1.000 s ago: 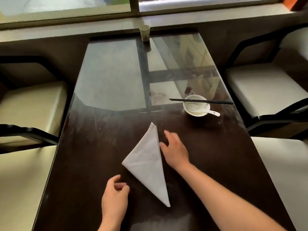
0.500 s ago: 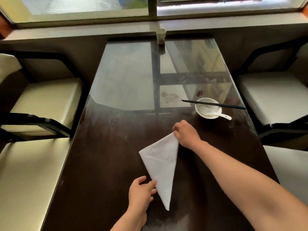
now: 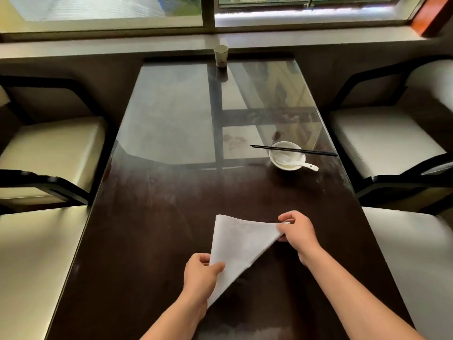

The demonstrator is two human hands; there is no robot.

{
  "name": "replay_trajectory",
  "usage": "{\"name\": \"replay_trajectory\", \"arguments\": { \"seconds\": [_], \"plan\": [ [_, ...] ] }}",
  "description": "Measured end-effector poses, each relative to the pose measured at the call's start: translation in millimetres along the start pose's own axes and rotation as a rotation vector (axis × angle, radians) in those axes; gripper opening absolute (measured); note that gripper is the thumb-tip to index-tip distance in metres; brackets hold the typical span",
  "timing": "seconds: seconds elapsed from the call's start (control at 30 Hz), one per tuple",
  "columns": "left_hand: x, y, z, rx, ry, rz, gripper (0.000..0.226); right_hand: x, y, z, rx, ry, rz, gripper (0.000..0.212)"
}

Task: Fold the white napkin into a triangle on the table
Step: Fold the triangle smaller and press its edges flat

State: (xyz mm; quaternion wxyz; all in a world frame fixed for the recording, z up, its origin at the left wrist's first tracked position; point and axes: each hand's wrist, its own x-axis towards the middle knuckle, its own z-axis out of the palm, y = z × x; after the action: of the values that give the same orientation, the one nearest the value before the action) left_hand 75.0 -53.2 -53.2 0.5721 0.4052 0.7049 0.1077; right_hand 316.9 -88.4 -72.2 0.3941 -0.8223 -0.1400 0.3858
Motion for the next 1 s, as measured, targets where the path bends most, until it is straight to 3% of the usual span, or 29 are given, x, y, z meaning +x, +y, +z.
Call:
{"name": "replay_trajectory", "arguments": {
  "seconds": [0.17,0.27,0.4,0.47,0.53,0.6,0.73,1.0],
  "plan": [
    [25.8,13.3,-26.6,0.203,0.100,0.271,0.026,-28.3,19.5,-1.4,0.076,-0.011,0.054,0.019],
    [36.4,14.8,-39.6,0.429,0.150,0.417,0.032,-46.7,31.9,5.2,-0.100,-0.012,-0.020,0.018],
    [23.4,-15.0,-38.1,0.824,0.262,0.809,0.047,-64.8,43.2,7.6,-0.474,-0.017,-0.267,0.013],
    [11.4,-36.5,-24.1,0.941,0.184,1.047,0.055,-71.6,49.8,5.5,-0.682,0.054,-0.510,0.027],
    [-1.4,-53.7,-4.4,1.070,0.054,1.171,0.065,-80.0,57.3,4.9,-0.846,0.063,-0.811,0.043],
    [-8.5,-65.2,12.5,1.164,-0.021,1.142,0.074,-88.2,66.2,8.1,-0.978,-0.051,-0.991,0.052],
    [-9.7,-73.1,23.6,1.224,-0.030,1.056,0.077,-95.0,83.8,16.9,-1.203,-0.238,-0.957,0.075],
    [-6.4,-75.5,21.4,1.337,-0.054,1.026,0.078,-98.5,81.7,14.9,-1.263,-0.281,-0.974,0.087]
  ]
}}
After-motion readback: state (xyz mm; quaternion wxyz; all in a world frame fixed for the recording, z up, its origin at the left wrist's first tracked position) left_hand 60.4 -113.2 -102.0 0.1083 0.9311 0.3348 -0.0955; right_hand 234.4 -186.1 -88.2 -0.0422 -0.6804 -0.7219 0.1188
